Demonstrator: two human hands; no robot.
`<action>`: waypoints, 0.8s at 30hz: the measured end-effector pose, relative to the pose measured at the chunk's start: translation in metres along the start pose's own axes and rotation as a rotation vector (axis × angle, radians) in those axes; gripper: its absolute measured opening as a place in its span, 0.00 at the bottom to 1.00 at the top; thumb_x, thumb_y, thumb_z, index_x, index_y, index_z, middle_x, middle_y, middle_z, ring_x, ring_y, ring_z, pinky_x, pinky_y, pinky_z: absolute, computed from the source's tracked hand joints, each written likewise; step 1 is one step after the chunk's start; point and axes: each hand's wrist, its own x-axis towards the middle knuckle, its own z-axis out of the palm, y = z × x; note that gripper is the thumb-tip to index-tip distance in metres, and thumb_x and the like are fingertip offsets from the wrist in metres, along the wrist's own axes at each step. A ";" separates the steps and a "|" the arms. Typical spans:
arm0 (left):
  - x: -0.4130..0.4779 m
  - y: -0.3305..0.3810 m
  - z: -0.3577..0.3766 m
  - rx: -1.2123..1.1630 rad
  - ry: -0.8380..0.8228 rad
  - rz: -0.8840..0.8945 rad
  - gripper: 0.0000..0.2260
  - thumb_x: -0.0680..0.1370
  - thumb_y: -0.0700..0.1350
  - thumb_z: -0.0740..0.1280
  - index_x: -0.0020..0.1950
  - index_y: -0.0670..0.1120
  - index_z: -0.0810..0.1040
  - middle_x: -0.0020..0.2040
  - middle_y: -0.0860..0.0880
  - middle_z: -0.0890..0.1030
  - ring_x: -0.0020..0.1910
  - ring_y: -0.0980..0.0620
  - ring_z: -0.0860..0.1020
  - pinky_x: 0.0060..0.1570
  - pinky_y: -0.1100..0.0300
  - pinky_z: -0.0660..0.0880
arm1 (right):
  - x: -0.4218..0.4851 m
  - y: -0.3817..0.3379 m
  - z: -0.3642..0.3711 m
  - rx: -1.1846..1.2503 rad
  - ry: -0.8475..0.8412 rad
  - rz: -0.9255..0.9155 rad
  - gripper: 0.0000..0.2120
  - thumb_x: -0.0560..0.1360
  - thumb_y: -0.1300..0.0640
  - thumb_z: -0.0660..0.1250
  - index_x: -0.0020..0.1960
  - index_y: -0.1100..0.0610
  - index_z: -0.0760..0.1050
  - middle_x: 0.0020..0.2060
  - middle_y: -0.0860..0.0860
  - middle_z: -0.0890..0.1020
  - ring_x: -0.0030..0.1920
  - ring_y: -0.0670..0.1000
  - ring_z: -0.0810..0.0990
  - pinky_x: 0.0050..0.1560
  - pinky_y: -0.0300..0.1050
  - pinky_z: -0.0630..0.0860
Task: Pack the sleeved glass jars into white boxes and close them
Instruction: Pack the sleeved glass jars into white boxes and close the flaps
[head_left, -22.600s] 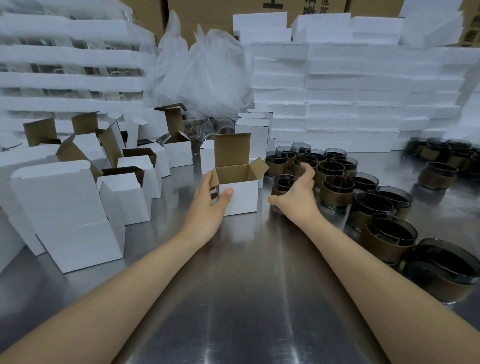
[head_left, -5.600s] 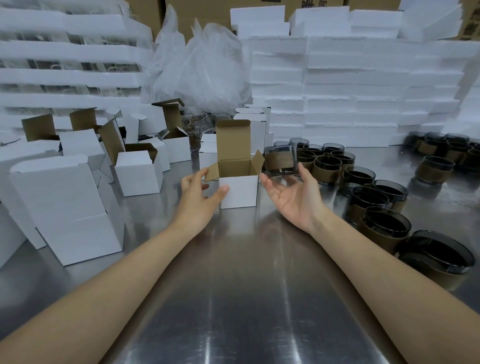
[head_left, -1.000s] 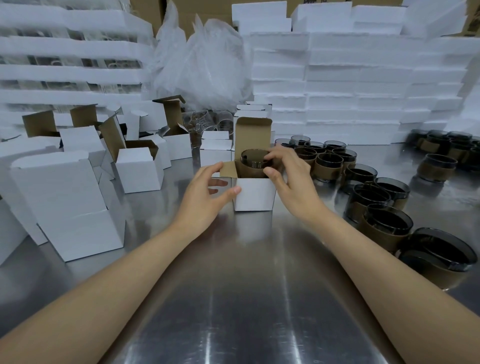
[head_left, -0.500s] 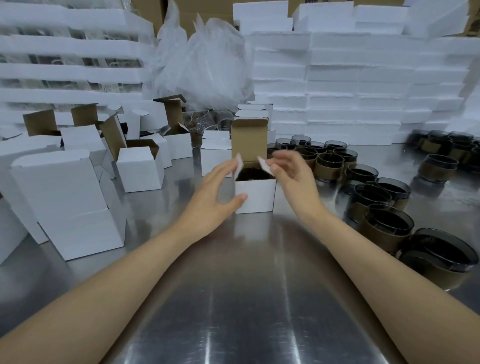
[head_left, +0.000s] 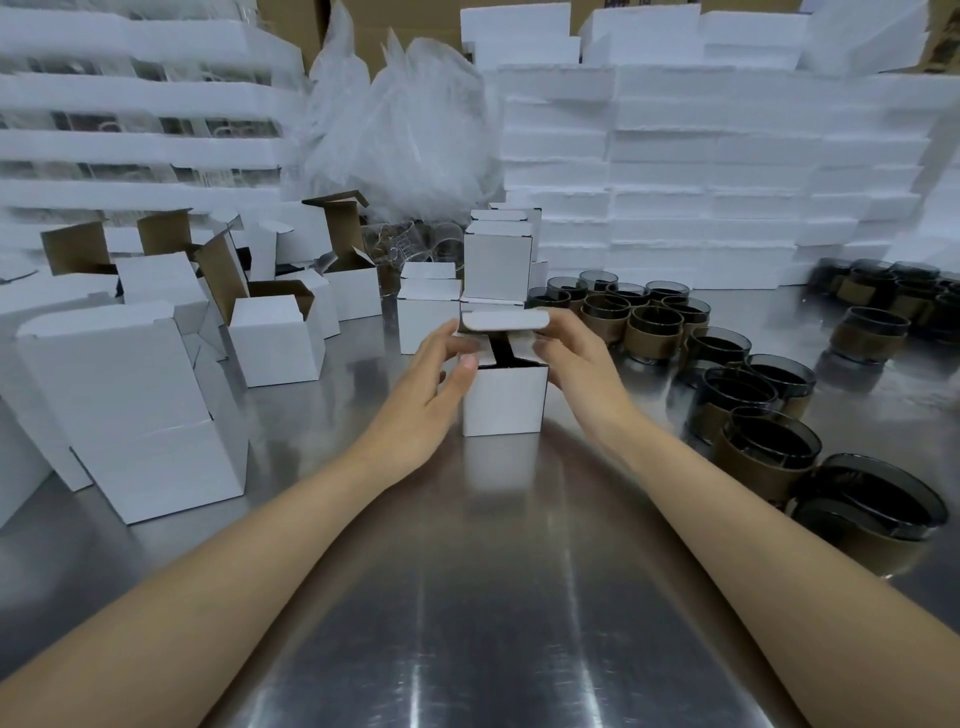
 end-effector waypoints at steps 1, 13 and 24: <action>0.000 0.000 0.000 -0.026 -0.006 0.000 0.16 0.80 0.57 0.55 0.68 0.57 0.67 0.66 0.69 0.67 0.63 0.76 0.65 0.58 0.80 0.62 | 0.000 0.000 -0.001 0.029 0.001 0.023 0.16 0.78 0.68 0.54 0.57 0.56 0.76 0.52 0.47 0.80 0.53 0.44 0.77 0.49 0.32 0.73; -0.001 -0.004 0.001 -0.091 0.015 -0.042 0.16 0.80 0.53 0.62 0.66 0.63 0.62 0.66 0.60 0.70 0.63 0.70 0.68 0.60 0.74 0.64 | -0.003 0.014 -0.005 -0.300 -0.106 -0.312 0.07 0.78 0.51 0.62 0.55 0.43 0.75 0.54 0.40 0.77 0.55 0.37 0.75 0.54 0.28 0.70; 0.004 0.002 -0.002 -0.144 0.080 -0.057 0.14 0.76 0.59 0.56 0.60 0.58 0.68 0.61 0.61 0.73 0.58 0.70 0.70 0.51 0.79 0.65 | -0.003 0.013 0.000 -0.356 -0.139 -0.332 0.08 0.79 0.51 0.59 0.53 0.38 0.73 0.55 0.39 0.76 0.56 0.38 0.74 0.52 0.27 0.67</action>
